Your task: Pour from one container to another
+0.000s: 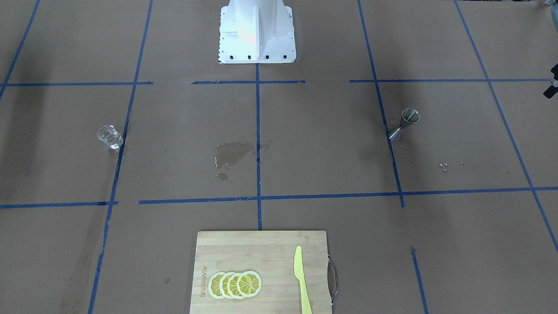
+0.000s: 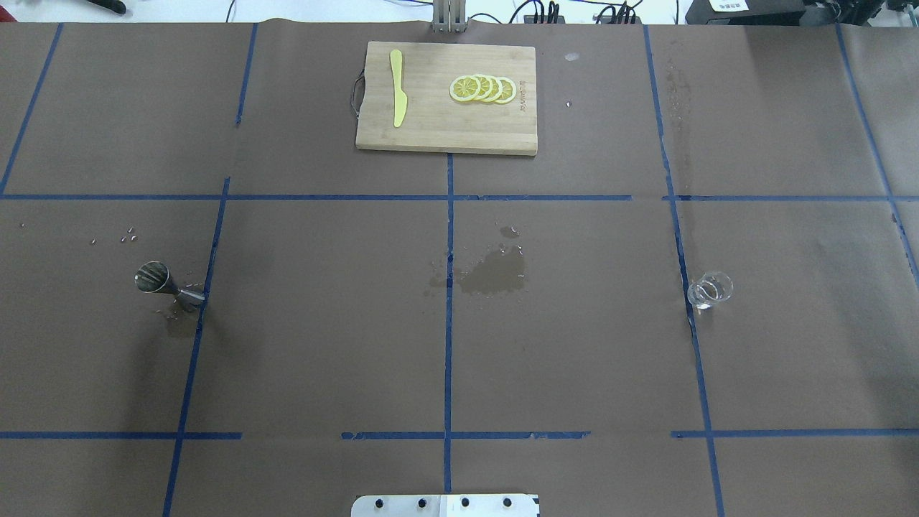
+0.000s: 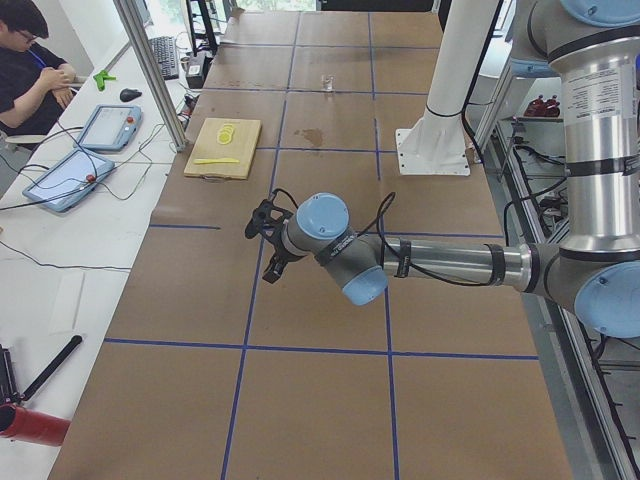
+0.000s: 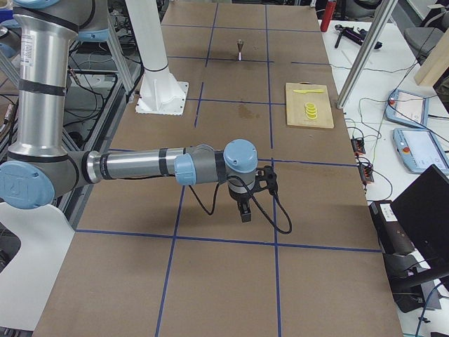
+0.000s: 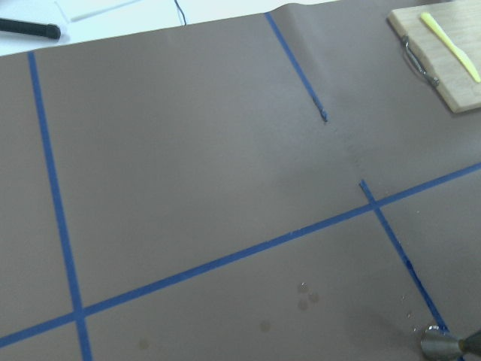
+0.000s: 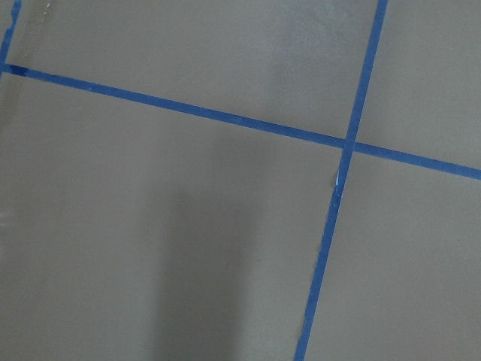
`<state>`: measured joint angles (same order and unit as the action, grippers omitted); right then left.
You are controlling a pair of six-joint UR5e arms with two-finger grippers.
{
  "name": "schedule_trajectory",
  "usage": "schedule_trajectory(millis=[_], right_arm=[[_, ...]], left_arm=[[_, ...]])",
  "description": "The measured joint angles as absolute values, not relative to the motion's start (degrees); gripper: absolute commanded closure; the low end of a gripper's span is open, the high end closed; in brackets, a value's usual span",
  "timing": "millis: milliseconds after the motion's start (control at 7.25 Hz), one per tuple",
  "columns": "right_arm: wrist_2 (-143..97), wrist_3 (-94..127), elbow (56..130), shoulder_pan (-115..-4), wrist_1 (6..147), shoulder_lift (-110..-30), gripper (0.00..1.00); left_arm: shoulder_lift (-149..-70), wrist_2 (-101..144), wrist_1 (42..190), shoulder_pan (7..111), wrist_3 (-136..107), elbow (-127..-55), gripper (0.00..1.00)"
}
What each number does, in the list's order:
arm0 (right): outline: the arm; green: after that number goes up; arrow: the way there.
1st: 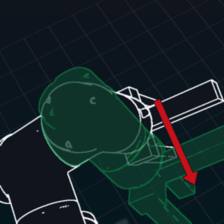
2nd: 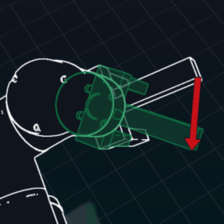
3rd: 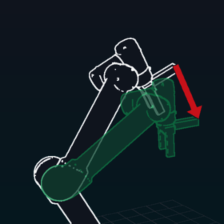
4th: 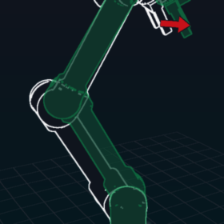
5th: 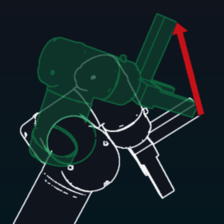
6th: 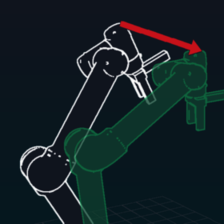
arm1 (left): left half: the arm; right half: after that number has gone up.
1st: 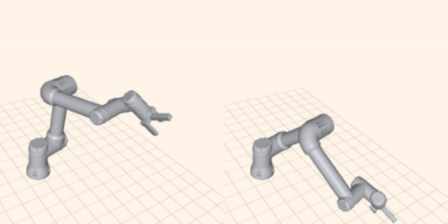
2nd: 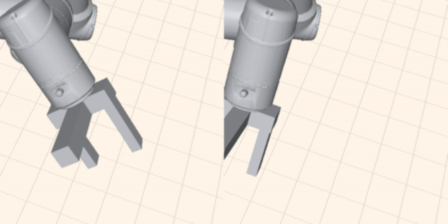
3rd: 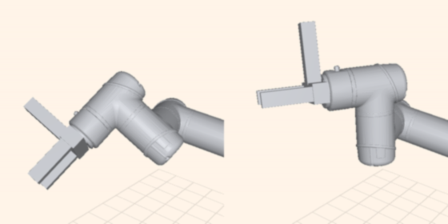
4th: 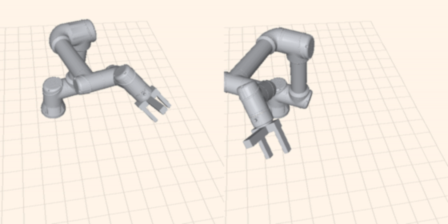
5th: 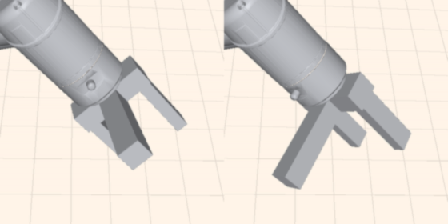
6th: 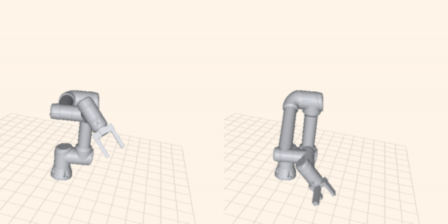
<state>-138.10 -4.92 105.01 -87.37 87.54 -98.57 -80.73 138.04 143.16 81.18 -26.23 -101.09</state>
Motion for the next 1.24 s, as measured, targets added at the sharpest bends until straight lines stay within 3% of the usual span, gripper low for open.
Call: schedule_trajectory(millis=[414,1242], right_arm=[[-138.08,-4.92,104.95,-87.36,87.54,-98.68,0.0],[-138.08,-4.92,104.99,-87.36,87.54,-98.7,0.0]], left_arm=[[-80.27,123.91,161.5,69.45,-41.81,-101.99,0.0],[-77.42,89.12,169.96,46.6,-46.6,-106.22,0.0]])
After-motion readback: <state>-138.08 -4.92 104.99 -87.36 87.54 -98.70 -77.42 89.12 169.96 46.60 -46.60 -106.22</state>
